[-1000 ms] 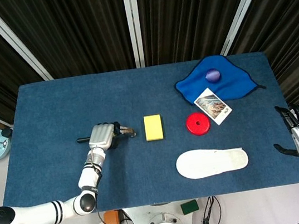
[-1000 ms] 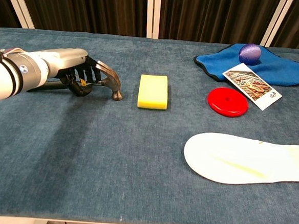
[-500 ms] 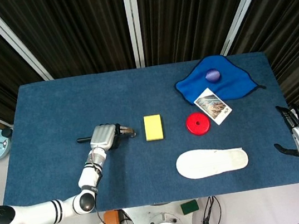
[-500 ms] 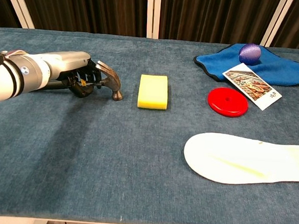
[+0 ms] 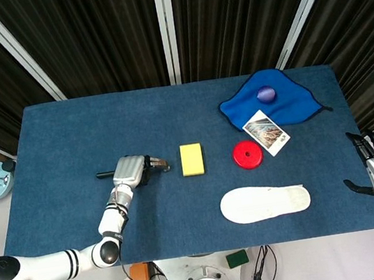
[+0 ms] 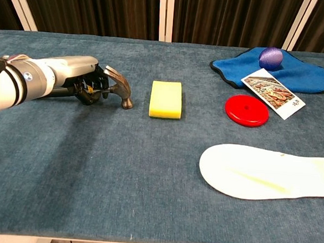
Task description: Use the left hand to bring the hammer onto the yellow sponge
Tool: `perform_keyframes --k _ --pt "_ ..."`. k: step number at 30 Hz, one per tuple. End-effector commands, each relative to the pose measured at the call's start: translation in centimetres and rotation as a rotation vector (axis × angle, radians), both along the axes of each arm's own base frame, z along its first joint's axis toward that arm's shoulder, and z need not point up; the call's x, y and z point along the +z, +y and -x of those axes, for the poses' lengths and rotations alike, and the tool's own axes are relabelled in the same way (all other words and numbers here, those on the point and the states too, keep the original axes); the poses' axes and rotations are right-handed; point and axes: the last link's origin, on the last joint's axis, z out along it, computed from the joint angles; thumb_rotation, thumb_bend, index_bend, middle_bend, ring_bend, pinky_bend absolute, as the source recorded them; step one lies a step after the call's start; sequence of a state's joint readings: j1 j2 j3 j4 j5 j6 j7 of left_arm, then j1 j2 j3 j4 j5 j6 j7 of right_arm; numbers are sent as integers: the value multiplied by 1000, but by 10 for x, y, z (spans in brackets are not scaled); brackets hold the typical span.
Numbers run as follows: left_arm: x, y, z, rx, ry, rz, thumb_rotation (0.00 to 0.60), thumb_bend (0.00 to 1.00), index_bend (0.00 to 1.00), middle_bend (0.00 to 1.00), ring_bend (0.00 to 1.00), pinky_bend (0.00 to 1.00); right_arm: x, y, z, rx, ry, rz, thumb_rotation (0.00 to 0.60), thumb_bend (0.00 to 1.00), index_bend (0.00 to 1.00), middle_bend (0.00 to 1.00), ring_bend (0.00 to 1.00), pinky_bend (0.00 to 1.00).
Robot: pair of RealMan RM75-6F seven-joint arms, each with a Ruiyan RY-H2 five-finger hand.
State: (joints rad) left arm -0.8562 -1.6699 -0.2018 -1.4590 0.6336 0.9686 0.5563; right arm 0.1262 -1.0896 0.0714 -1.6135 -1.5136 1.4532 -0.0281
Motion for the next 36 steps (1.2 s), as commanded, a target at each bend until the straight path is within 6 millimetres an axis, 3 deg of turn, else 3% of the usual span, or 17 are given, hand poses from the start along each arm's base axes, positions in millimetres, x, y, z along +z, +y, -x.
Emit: perform_keyframes --k 1,17,26,32,36 --pt "0 0 0 -1 2 3 600 531 462 496 387 333 0 0 0 -1 1 0 600 117 70 118 0 70" --pt "1 1 4 -6 -15 -21 600 648 582 605 485 391 0 1 -1 -2 3 -2 600 118 70 119 0 70" --pt "7 2 6 -30 -63 -31 600 730 658 678 566 564 0 1 -2 0 6 -5 600 117 70 121 0 70" --pt "12 3 5 -58 -134 -52 600 816 713 728 620 750 1 2 -3 0 9 -2 600 116 72 122 0 70" --pt "15 3 3 -71 -190 -36 600 855 727 742 638 793 1 2 -3 -1 10 -3 600 114 72 124 0 70"
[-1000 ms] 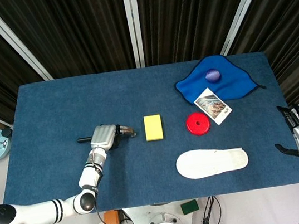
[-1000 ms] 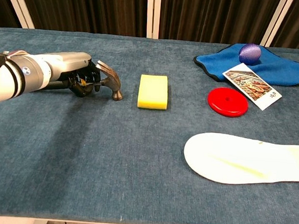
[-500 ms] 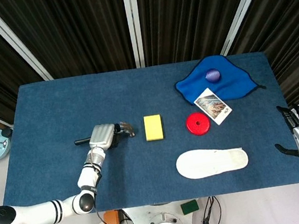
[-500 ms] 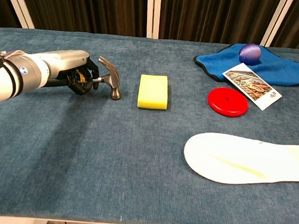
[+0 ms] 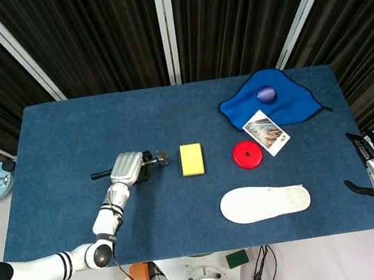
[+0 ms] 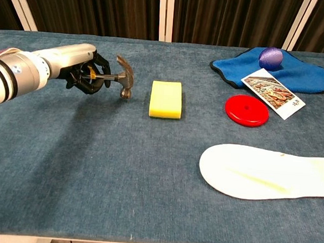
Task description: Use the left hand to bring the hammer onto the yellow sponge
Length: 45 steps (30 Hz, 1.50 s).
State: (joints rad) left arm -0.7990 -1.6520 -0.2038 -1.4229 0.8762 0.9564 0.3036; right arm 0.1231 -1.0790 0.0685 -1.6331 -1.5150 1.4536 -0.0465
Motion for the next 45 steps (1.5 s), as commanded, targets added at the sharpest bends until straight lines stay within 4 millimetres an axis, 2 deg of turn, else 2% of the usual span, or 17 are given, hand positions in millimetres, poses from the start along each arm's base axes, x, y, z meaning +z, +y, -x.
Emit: perform_keyframes --k 1,10,17,33,36,41,45 --pt "4 0 -1 -13 -49 11 600 861 731 747 645 799 0 0 0 0 -1 0 600 113 72 124 0 70" --pt "11 3 -24 -111 -219 38 600 927 810 828 751 893 -1 0 1 -6 2 -5 600 113 72 127 0 70" --pt "4 12 -44 -194 -232 62 600 962 838 860 788 923 -1 1 5 -22 3 -6 600 113 72 128 0 70" --pt "-34 29 -45 -199 24 108 600 988 850 878 806 934 -3 3 13 -55 2 -12 600 114 72 130 0 70" --pt "-27 27 -51 -191 -27 98 600 990 853 881 811 937 0 3 12 -52 2 -3 600 114 72 130 0 70" --pt "1 22 -61 -192 -184 70 600 991 858 884 818 941 3 3 10 -40 2 13 600 113 72 131 0 70" --pt "11 21 -59 -204 -223 47 600 994 861 886 819 942 2 3 10 -38 2 9 600 114 72 131 0 70"
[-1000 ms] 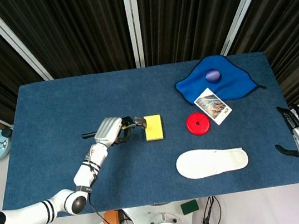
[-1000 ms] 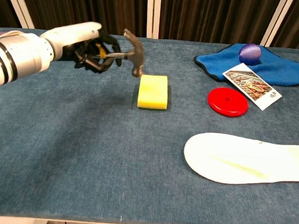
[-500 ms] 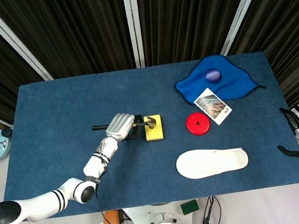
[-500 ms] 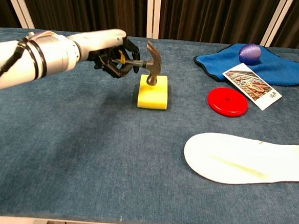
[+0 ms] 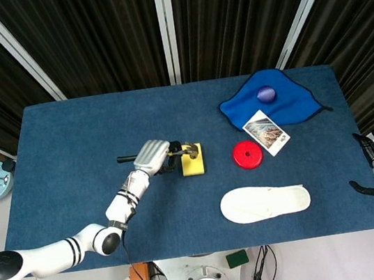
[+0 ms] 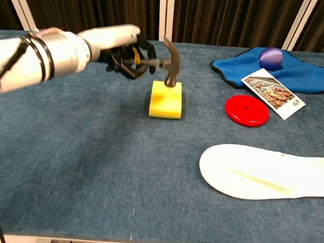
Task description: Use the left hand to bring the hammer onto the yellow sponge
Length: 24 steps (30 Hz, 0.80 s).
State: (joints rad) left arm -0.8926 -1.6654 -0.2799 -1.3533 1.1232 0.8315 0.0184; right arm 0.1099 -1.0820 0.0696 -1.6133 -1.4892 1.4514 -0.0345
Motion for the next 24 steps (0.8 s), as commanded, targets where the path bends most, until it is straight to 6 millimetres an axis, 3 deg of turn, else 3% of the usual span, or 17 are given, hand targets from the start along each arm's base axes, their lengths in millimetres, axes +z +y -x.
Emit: perform_keyframes --k 1,14,18,24 --pt "11 0 3 -4 -39 -21 600 995 862 887 819 941 -1 0 0 -1 0 -5 600 113 72 131 0 70" --pt "-48 5 19 22 127 31 600 1000 862 886 818 941 -5 -1 5 -24 -5 -20 600 114 72 131 0 70" --pt "-41 6 15 22 91 12 600 1000 865 889 821 942 -2 0 4 -20 -3 -10 600 113 72 131 0 70" --pt "-5 2 6 5 -35 -26 600 1000 866 890 821 942 1 0 1 -4 -3 2 600 113 72 131 0 70"
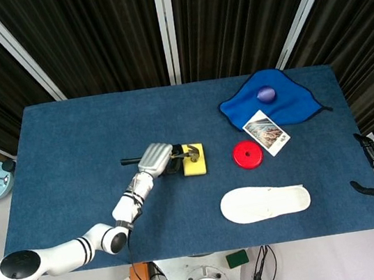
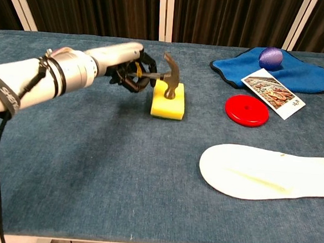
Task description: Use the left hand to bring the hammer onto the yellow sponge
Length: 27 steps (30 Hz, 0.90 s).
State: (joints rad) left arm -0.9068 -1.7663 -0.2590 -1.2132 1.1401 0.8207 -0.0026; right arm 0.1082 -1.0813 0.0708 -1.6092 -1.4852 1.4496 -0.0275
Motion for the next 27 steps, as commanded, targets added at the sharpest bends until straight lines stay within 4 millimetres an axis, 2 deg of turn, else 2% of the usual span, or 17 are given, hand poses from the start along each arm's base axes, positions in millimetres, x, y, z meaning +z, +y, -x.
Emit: perform_keyframes --k 1,4,6,11,17,21,25,27 --pt "29 -1 -1 -10 -76 -40 600 1000 866 890 821 942 0 0 -1 3 0 0 600 113 72 131 0 70" --pt "39 1 8 2 -78 -64 600 1000 866 889 821 942 -1 -1 -1 3 -1 -4 600 114 72 131 0 70" --pt "43 4 21 39 -71 -79 600 1000 866 888 820 940 -2 -1 -1 3 -3 -8 600 113 72 131 0 70" --pt "40 13 56 118 15 -125 600 999 846 866 798 916 -5 -3 0 1 -8 -18 600 113 72 131 0 70" --pt "32 19 78 159 95 -148 600 984 741 763 696 790 -6 -3 1 0 -11 -22 600 114 72 131 0 70" --pt "29 19 83 164 142 -124 600 882 576 602 520 656 -5 -2 1 -2 -14 -19 600 113 72 131 0 70" --pt "32 18 85 183 180 -77 600 671 230 317 243 406 -5 -2 2 -3 -16 -18 600 113 72 131 0 70" --pt "34 17 85 190 185 -76 600 617 191 273 200 353 -5 -2 1 -2 -18 -18 600 113 72 131 0 70"
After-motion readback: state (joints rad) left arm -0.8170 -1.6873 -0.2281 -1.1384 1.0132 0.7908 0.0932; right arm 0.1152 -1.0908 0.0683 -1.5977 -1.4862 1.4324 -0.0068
